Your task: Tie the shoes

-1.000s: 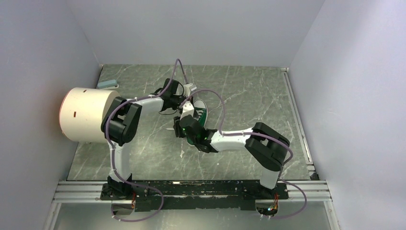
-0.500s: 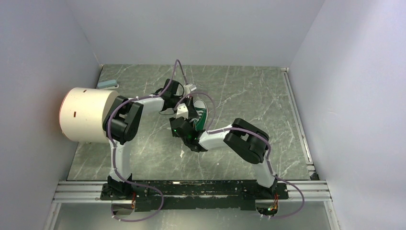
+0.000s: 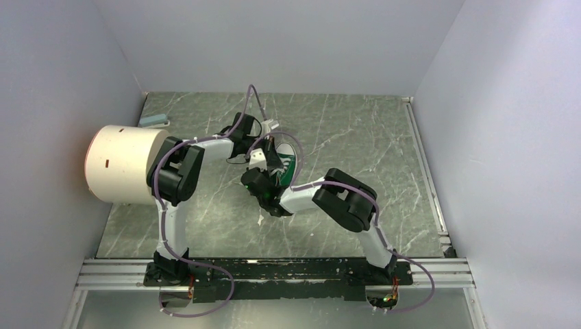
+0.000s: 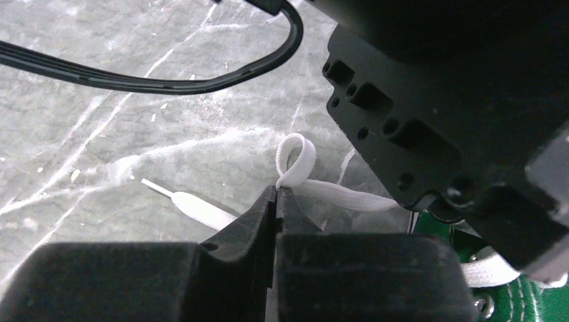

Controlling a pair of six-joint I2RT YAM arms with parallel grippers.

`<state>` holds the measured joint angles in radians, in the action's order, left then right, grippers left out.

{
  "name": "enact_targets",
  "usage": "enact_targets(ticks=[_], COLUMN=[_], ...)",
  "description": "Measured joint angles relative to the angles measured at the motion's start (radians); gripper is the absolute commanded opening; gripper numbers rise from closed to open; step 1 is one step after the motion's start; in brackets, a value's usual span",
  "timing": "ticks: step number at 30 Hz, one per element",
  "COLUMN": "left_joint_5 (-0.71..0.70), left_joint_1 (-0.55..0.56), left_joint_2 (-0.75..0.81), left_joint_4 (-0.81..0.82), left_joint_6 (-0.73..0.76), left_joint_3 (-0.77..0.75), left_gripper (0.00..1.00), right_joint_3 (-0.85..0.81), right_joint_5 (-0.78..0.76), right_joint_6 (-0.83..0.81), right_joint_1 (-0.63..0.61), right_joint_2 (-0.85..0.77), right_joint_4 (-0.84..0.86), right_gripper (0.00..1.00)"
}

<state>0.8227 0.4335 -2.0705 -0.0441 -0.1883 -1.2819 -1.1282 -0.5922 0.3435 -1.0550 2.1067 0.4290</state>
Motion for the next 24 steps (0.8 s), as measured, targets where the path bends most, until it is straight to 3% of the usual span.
enact_targets(ticks=[7, 15, 24], left_joint_5=[0.001, 0.002, 0.029], left_joint_1=[-0.001, -0.006, -0.01], left_joint_2=[0.0, 0.044, 0.132], left_joint_4=[-0.004, -0.013, -0.047], left_joint_6=[0.001, 0.003, -0.017], left_joint_3=[0.0, 0.032, 0.064], left_gripper=[0.05, 0.05, 0.05], right_joint_3=[0.003, 0.119, 0.221], right_joint_5=[0.079, 0.521, 0.903], right_joint_6=[-0.031, -0.064, -0.031], right_joint_1=[0.004, 0.04, 0.255], right_joint_2=[-0.026, -0.322, -0.516], right_joint_4=[-0.032, -0.105, -0.256], right_gripper=[0.0, 0.0, 0.0])
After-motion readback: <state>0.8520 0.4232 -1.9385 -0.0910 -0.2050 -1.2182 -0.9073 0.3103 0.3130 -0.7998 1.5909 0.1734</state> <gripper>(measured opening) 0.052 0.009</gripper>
